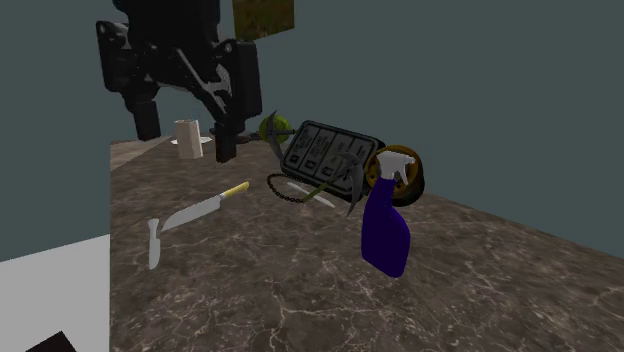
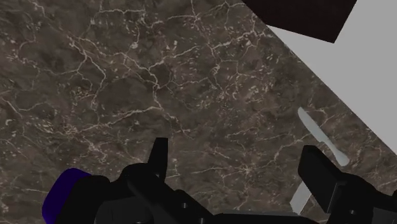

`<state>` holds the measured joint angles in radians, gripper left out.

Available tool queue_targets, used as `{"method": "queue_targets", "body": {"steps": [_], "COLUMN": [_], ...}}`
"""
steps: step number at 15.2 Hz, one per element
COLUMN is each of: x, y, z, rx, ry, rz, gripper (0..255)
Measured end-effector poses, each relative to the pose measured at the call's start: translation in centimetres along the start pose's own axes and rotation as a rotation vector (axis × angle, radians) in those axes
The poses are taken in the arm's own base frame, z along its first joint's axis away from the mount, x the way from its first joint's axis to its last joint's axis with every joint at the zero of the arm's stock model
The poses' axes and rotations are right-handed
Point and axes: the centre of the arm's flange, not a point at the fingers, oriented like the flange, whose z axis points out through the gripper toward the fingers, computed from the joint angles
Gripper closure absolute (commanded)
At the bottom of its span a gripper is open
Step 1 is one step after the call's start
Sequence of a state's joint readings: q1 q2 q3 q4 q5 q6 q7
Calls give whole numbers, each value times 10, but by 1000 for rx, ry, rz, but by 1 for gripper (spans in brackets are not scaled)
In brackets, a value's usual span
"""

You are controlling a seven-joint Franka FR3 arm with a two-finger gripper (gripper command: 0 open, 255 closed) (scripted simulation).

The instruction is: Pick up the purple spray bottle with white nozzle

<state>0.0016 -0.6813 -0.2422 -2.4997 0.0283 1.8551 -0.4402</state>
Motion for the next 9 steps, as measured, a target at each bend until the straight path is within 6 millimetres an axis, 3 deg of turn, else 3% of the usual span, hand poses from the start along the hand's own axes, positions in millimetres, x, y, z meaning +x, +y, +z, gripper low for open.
{"method": "queue_targets", "body": {"steps": [9], "x": [31], "y": [105], "z": [51], "rx": [62], "ry": [114], "rz": [-301], "gripper": [0]}}
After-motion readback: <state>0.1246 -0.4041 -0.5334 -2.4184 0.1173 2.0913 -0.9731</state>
